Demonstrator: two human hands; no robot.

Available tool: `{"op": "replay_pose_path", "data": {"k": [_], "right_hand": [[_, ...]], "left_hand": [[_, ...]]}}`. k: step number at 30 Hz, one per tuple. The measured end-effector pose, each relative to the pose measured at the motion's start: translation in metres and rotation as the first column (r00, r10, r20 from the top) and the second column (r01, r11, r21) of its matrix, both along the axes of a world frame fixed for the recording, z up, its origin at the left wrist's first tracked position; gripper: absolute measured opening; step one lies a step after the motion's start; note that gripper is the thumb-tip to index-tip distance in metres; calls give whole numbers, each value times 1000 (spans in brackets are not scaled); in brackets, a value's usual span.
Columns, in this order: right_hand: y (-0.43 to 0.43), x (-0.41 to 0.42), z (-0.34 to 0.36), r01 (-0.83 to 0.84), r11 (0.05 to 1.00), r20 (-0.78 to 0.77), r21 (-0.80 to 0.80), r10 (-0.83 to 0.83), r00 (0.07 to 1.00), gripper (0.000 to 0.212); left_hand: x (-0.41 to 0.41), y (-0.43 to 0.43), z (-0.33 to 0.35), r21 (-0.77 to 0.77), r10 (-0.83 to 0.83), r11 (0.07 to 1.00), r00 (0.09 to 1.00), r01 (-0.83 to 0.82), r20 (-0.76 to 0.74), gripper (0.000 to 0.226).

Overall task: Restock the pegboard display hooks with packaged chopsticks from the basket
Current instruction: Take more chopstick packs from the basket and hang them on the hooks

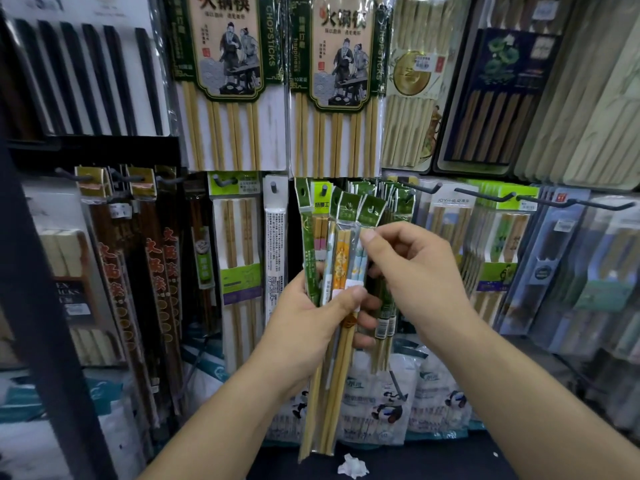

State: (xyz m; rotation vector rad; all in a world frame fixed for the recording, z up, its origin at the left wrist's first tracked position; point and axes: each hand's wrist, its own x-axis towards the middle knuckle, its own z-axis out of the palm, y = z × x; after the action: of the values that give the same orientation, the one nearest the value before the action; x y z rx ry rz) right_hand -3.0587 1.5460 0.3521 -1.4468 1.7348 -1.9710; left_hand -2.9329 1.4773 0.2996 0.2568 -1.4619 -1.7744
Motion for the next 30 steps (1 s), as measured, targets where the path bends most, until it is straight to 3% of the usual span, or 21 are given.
{"op": "replay_pose_path", "data": {"k": [9,12,15,17,30], "right_hand": [[1,-7,8,-99,995,226,-31,104,969,7],[1,-12,15,-53,995,282,-82,75,957,24],[1,-19,22,61,992,266,-107,-30,964,30],[1,-23,25,95,990,247,-101,-68,967,28],[-8,-34,31,142,988,211,-53,-128,969,29]], "left_hand": [[3,0,-1,28,-47,998,999,48,-25,43],[3,-5,-4,55,43,997,999,-45,27,39],[1,-9,-7,69,42,997,999,-42,3,31],[2,-10,-8,53,61,997,998,-62,19,39],[3,-8,-7,-29,23,999,998,-22,53,42]]}}
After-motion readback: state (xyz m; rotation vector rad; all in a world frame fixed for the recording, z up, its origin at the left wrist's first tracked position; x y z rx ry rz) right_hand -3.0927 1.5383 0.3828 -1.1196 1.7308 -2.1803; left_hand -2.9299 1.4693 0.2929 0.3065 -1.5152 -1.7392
